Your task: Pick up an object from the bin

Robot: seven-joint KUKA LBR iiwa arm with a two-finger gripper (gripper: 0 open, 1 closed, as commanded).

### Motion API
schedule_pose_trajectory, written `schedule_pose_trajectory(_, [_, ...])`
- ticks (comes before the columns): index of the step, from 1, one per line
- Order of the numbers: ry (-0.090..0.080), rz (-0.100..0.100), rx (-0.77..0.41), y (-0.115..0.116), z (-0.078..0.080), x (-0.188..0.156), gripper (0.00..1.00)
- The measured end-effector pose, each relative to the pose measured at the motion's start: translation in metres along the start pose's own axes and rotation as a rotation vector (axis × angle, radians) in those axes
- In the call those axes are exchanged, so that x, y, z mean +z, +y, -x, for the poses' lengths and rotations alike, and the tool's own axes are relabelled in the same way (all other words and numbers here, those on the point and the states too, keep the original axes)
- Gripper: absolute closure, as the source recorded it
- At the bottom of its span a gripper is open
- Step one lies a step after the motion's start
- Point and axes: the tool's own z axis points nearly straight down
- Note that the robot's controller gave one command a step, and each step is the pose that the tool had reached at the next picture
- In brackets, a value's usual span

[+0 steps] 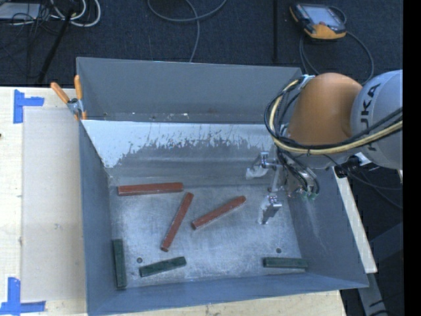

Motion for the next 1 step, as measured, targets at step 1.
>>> schedule_pose_trajectory(1, [-0.006, 0.000, -0.112, 0.0163, 0.0084, 0.0842, 1.00])
